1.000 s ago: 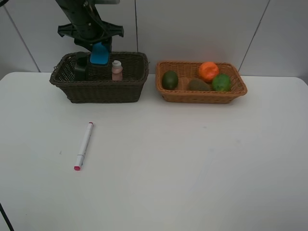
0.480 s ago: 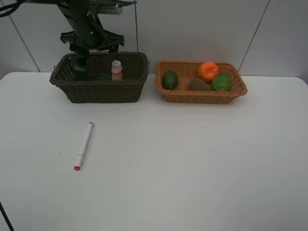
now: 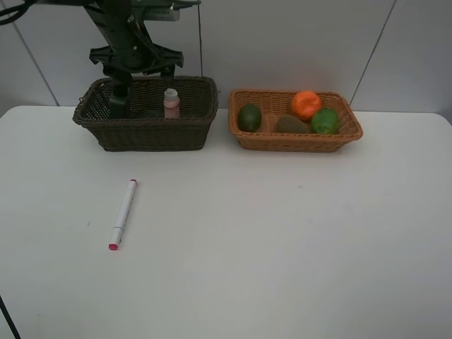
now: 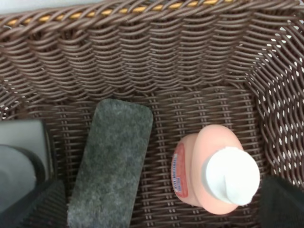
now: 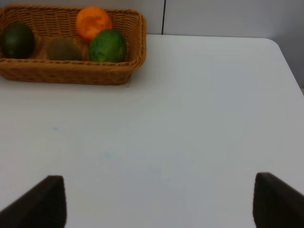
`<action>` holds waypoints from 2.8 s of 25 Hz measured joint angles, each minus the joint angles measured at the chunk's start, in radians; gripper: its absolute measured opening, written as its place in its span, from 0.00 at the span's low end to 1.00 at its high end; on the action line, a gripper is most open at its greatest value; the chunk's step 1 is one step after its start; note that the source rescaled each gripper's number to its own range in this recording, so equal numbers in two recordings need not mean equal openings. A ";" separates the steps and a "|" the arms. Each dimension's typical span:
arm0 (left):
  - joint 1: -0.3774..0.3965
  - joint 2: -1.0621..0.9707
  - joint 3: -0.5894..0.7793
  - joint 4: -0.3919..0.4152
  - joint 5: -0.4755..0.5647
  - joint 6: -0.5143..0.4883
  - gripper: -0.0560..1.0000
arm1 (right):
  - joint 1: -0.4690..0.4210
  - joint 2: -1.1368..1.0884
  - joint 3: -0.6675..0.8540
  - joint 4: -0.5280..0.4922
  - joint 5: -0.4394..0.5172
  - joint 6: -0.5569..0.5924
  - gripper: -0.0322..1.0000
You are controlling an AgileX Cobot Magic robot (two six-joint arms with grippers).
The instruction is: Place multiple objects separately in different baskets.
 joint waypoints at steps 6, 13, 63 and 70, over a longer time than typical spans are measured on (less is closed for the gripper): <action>0.000 -0.014 0.000 -0.014 0.067 0.000 1.00 | 0.000 0.000 0.000 0.000 0.000 0.000 1.00; -0.005 -0.101 0.000 -0.040 0.266 0.000 1.00 | 0.000 0.000 0.000 0.000 0.000 0.000 1.00; -0.039 -0.306 0.897 -0.197 -0.173 -0.086 1.00 | 0.000 0.000 0.000 0.000 0.000 0.000 1.00; -0.039 -0.264 0.897 -0.197 -0.191 -0.071 1.00 | 0.000 0.000 0.000 0.000 0.000 0.000 1.00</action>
